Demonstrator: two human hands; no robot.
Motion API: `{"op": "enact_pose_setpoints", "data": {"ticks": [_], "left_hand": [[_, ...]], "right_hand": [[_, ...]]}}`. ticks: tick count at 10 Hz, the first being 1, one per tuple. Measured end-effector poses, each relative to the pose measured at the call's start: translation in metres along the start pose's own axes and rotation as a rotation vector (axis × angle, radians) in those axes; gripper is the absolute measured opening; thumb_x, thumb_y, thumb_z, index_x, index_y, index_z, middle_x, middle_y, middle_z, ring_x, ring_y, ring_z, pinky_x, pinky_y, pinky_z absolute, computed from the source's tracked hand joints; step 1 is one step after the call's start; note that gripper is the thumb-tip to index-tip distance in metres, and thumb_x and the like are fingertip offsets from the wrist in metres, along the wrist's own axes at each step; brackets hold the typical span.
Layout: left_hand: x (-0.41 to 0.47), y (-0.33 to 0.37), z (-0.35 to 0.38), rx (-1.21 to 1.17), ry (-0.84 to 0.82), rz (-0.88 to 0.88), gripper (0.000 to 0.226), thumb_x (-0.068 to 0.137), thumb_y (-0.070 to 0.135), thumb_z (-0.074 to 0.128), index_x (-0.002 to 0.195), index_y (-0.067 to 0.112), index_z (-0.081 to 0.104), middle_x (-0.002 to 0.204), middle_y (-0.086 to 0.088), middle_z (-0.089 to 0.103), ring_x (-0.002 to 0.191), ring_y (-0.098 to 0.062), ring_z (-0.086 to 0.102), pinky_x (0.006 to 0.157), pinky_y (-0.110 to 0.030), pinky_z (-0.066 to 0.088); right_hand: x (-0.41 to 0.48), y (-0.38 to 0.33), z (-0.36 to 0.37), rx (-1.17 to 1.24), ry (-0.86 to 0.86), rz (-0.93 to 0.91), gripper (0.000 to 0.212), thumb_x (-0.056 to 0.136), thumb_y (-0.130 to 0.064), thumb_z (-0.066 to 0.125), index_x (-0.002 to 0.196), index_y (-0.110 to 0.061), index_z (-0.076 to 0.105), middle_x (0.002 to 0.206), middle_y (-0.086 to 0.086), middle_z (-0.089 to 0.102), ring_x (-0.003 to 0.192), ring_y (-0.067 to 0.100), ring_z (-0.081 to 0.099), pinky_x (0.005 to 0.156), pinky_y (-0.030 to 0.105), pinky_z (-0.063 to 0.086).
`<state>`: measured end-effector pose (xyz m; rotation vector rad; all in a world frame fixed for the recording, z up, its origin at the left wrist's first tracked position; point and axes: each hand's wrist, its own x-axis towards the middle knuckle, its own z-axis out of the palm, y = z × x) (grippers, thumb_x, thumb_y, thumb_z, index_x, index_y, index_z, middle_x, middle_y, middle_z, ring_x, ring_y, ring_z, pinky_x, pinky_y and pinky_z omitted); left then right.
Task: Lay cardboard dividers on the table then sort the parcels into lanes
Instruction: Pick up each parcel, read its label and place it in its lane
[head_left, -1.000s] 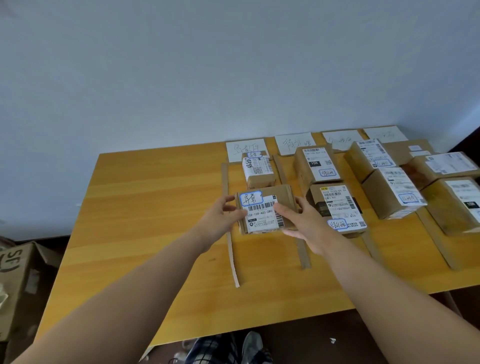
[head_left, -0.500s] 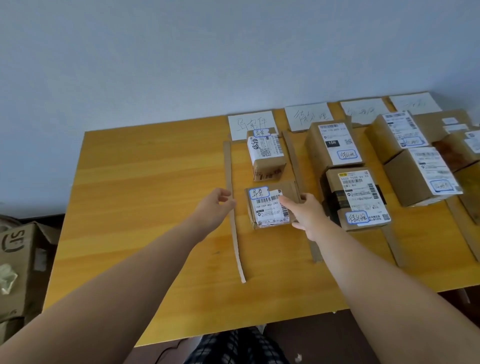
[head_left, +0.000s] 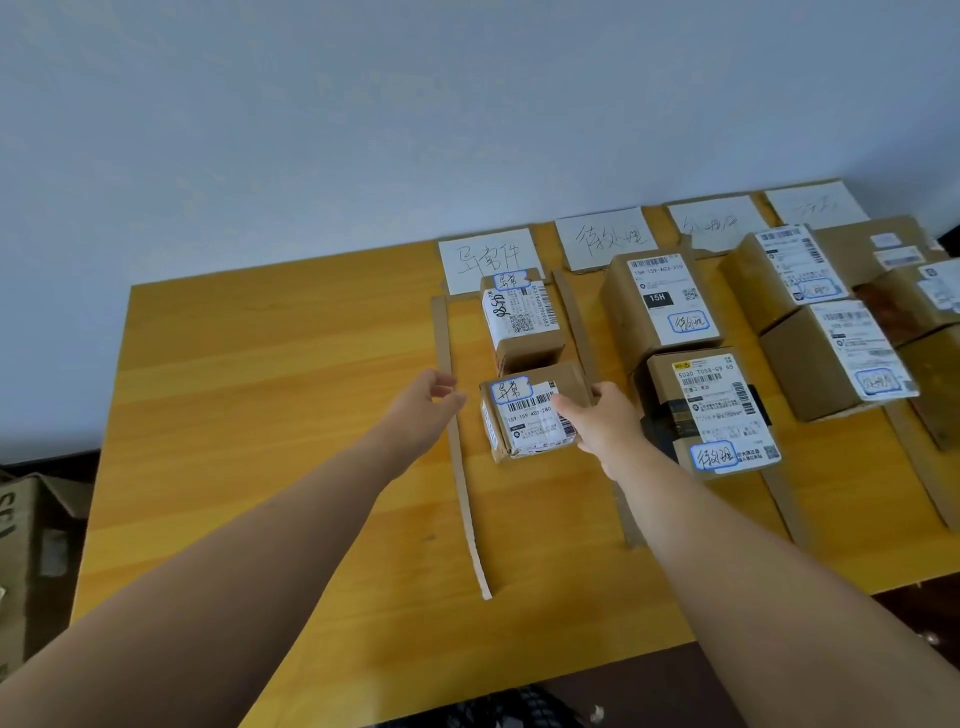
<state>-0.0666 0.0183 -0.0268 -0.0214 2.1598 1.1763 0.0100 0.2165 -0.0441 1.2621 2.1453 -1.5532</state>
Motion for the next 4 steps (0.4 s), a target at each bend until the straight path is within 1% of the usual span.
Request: {"op": "enact_pose_setpoints", "data": {"ticks": [1, 2, 3, 4], "left_hand": [[0.003, 0.006, 0.000, -0.002, 0.000, 0.011, 0.035, 0.097, 0.029, 0.050, 0.130, 0.017, 0.049, 0.127, -0.001, 0.052, 0.117, -0.023, 0.053, 0.103, -0.045, 0.044], [0.003, 0.010, 0.000, 0.002, -0.004, 0.021, 0.034, 0.097, 0.029, 0.051, 0.130, 0.017, 0.049, 0.127, -0.001, 0.052, 0.116, -0.022, 0.054, 0.102, -0.044, 0.045], [0.002, 0.008, 0.001, 0.002, -0.006, 0.030, 0.033, 0.097, 0.029, 0.051, 0.129, 0.018, 0.049, 0.127, -0.001, 0.052, 0.116, -0.023, 0.054, 0.102, -0.045, 0.045], [-0.003, 0.011, 0.002, 0.012, 0.024, 0.038, 0.033, 0.097, 0.030, 0.051, 0.128, 0.019, 0.050, 0.126, -0.001, 0.053, 0.116, -0.023, 0.054, 0.102, -0.045, 0.045]], "right_hand": [[0.003, -0.001, 0.001, -0.025, 0.014, -0.003, 0.048, 0.085, -0.033, 0.070, 0.122, -0.010, 0.048, 0.114, 0.012, 0.064, 0.101, 0.028, 0.064, 0.086, 0.045, 0.057], [0.001, -0.002, 0.001, -0.056, 0.012, -0.011, 0.052, 0.087, -0.035, 0.067, 0.127, -0.009, 0.046, 0.116, 0.011, 0.063, 0.099, 0.026, 0.063, 0.084, 0.042, 0.057], [-0.001, -0.001, -0.004, -0.142, 0.015, -0.047, 0.059, 0.090, -0.038, 0.064, 0.135, -0.009, 0.040, 0.115, 0.000, 0.055, 0.097, 0.019, 0.055, 0.070, 0.027, 0.050], [-0.006, -0.004, -0.015, -0.210, 0.046, -0.085, 0.067, 0.090, -0.043, 0.062, 0.142, -0.011, 0.034, 0.136, 0.008, 0.050, 0.119, 0.027, 0.052, 0.084, 0.032, 0.046]]}}
